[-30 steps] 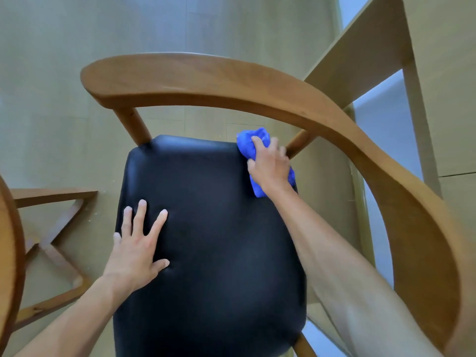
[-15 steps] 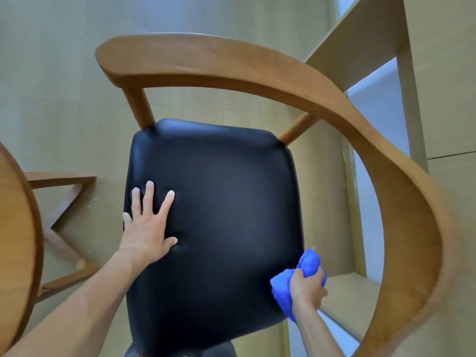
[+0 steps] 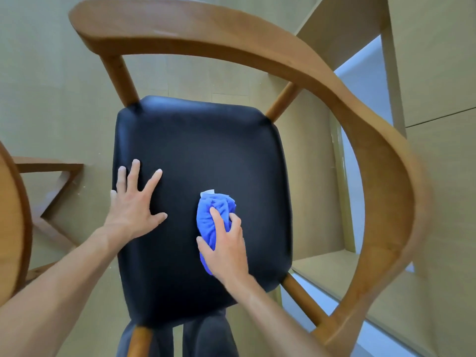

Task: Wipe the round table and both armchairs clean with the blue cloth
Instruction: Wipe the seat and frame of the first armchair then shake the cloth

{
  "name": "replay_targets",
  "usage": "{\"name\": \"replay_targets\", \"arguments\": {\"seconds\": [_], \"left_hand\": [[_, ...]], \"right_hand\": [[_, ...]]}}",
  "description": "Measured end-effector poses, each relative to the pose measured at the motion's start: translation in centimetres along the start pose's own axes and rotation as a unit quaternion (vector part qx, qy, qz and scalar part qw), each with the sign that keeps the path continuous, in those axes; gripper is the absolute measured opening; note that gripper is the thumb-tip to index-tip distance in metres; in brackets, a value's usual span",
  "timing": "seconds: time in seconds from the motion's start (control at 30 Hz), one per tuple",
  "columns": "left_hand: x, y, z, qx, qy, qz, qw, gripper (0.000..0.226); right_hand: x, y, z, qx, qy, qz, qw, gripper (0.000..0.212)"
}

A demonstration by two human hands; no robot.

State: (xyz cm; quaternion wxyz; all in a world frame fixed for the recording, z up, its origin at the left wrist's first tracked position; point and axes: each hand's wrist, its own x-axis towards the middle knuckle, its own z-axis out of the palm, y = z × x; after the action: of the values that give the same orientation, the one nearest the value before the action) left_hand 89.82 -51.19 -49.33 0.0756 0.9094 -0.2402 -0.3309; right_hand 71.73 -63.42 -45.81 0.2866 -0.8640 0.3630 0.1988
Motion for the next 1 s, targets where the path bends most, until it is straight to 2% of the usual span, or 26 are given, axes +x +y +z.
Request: {"name": "replay_targets", "arguments": {"seconds": [0.03, 0.07, 0.1, 0.17, 0.23, 0.27, 0.33, 0.37, 0.43, 0.57, 0.67, 0.73, 0.77, 0.83, 0.87, 0.9, 0.97, 1.0], "left_hand": [[-0.3, 0.5, 0.1, 0.005, 0.017, -0.003, 1.0, 0.091], [-0.8, 1.3, 0.3, 0.004, 0.046, -0.003, 0.999, 0.083], [-1.4, 2.5, 0.5, -0.006, 0.081, 0.008, 0.997, 0.074], [-3.2, 5.6, 1.4, -0.029, 0.121, 0.046, 0.991, 0.067], [-5.2, 9.4, 2.8, -0.033, 0.088, 0.044, 0.995, 0.078], [-5.9, 11.2, 3.8, -0.04, 0.057, 0.009, 0.998, 0.084], [-6.5, 13.9, 5.5, -0.069, 0.017, -0.073, 0.995, 0.093], [-6.5, 14.8, 6.1, -0.078, 0.012, -0.088, 0.993, 0.096], [-6.2, 15.6, 6.8, -0.053, 0.036, -0.036, 0.997, 0.091], [-2.7, 15.3, 5.9, -0.015, 0.108, 0.147, 0.983, 0.084], [-0.3, 15.8, 5.0, -0.028, 0.133, 0.184, 0.974, 0.076], [0.1, 16.3, 5.1, -0.09, 0.112, 0.179, 0.973, 0.071], [0.1, 16.2, 5.0, -0.161, 0.089, 0.161, 0.97, 0.067], [0.4, 15.2, 3.8, -0.319, 0.063, 0.111, 0.939, 0.052], [0.7, 14.1, 3.0, -0.338, 0.073, 0.093, 0.933, 0.049], [1.1, 12.7, 2.2, -0.302, 0.105, 0.082, 0.944, 0.049], [1.8, 9.7, 0.9, -0.126, 0.172, 0.072, 0.974, 0.049], [1.9, 8.3, 0.5, -0.052, 0.17, 0.053, 0.983, 0.047]], "right_hand": [[0.1, 1.0, -0.8, 0.035, -0.021, -0.016, 0.999, 0.063], [0.4, 1.8, -1.6, 0.064, -0.011, -0.027, 0.998, 0.059], [0.7, 2.6, -2.4, 0.102, 0.023, -0.023, 0.994, 0.054], [1.3, 4.9, -3.6, 0.169, 0.129, 0.042, 0.976, 0.047], [1.8, 7.3, -4.4, 0.164, 0.193, 0.135, 0.958, 0.044], [2.1, 8.3, -4.6, 0.145, 0.197, 0.167, 0.955, 0.043], [2.9, 9.4, -4.8, 0.124, 0.179, 0.172, 0.961, 0.041], [3.5, 9.7, -4.9, 0.13, 0.17, 0.159, 0.964, 0.04], [4.9, 10.0, -5.5, 0.158, 0.162, 0.14, 0.964, 0.037], [6.6, 10.9, -7.4, 0.199, 0.181, 0.135, 0.953, 0.033], [6.3, 9.7, -7.9, 0.235, 0.204, 0.117, 0.943, 0.032], [5.4, 7.6, -7.2, 0.251, 0.208, 0.072, 0.943, 0.032], [4.7, 6.3, -6.5, 0.252, 0.207, 0.051, 0.944, 0.032], [3.6, 3.8, -5.1, 0.237, 0.209, 0.04, 0.948, 0.037], [3.5, 2.5, -4.2, 0.22, 0.208, 0.052, 0.952, 0.042], [3.7, 1.1, -3.3, 0.201, 0.198, 0.076, 0.956, 0.051], [4.9, -2.1, -1.8, 0.175, 0.156, 0.145, 0.961, 0.076], [5.8, -3.7, -1.1, 0.169, 0.133, 0.174, 0.961, 0.086]]}}
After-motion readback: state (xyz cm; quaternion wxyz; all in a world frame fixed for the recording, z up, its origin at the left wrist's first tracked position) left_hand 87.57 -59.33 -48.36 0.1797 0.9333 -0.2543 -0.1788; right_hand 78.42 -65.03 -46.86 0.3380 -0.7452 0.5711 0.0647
